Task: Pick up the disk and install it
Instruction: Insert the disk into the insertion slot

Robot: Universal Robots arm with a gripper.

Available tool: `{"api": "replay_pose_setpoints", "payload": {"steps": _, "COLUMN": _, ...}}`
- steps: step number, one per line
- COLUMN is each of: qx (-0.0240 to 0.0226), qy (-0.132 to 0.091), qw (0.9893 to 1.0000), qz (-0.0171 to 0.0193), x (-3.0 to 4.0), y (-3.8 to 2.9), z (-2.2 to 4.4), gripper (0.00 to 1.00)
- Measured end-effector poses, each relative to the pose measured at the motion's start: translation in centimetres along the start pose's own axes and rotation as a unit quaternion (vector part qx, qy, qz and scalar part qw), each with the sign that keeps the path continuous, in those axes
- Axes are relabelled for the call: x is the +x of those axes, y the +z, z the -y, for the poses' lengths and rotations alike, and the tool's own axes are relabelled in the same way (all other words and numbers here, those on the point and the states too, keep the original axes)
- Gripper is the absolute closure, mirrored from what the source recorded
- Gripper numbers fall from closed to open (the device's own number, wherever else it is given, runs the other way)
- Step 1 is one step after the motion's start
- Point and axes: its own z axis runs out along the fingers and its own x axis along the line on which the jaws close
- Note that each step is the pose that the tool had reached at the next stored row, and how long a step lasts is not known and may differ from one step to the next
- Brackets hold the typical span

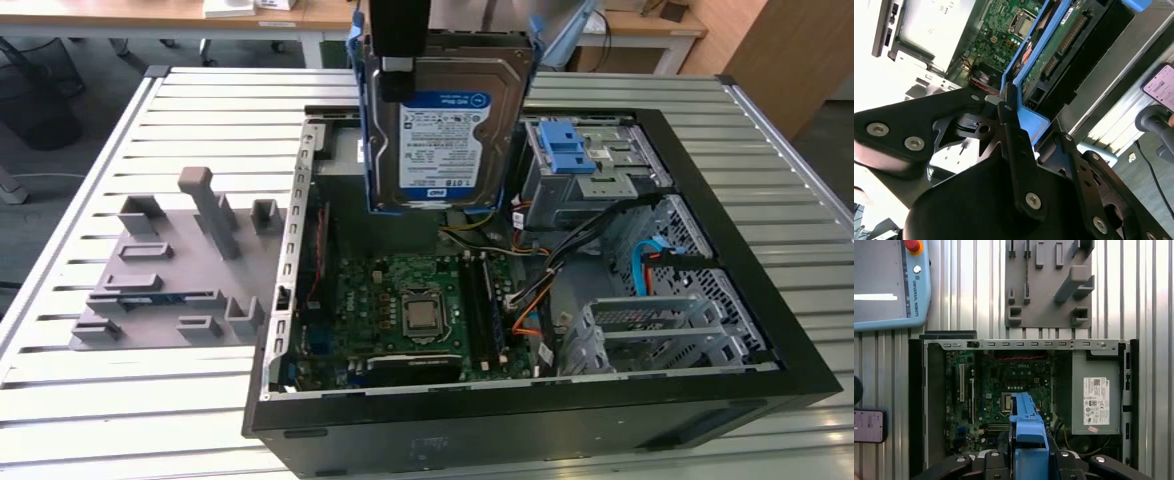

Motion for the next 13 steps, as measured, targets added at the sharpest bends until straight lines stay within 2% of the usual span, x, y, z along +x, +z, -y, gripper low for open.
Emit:
{"api": "replay_pose_setpoints", "payload": {"steps": 3, "qx": 0.0, "qy": 0.0, "qw": 1.0, "qz": 0.0, "x": 0.2, "y": 0.06, "z": 0.46, "gripper": 0.64}}
{"api": "replay_pose_setpoints", "payload": {"steps": 8, "qx": 0.0, "qy": 0.0, "qw": 1.0, "qz": 0.0, "x": 0.4, "y": 0.07, "z": 1.96, "gripper": 0.64}}
{"api": "replay_pose_setpoints", "payload": {"steps": 11, "qx": 0.0001, "qy": 0.0, "qw": 1.0, "qz": 0.0001, "x": 0.62, "y": 0.1, "z": 2.1, "gripper": 0.64}}
{"api": "replay_pose_setpoints", "payload": {"steps": 13, "qx": 0.0, "qy": 0.0, "qw": 1.0, "qz": 0.0, "x": 1.04, "y": 0.12, "z": 2.11, "gripper": 0.64}}
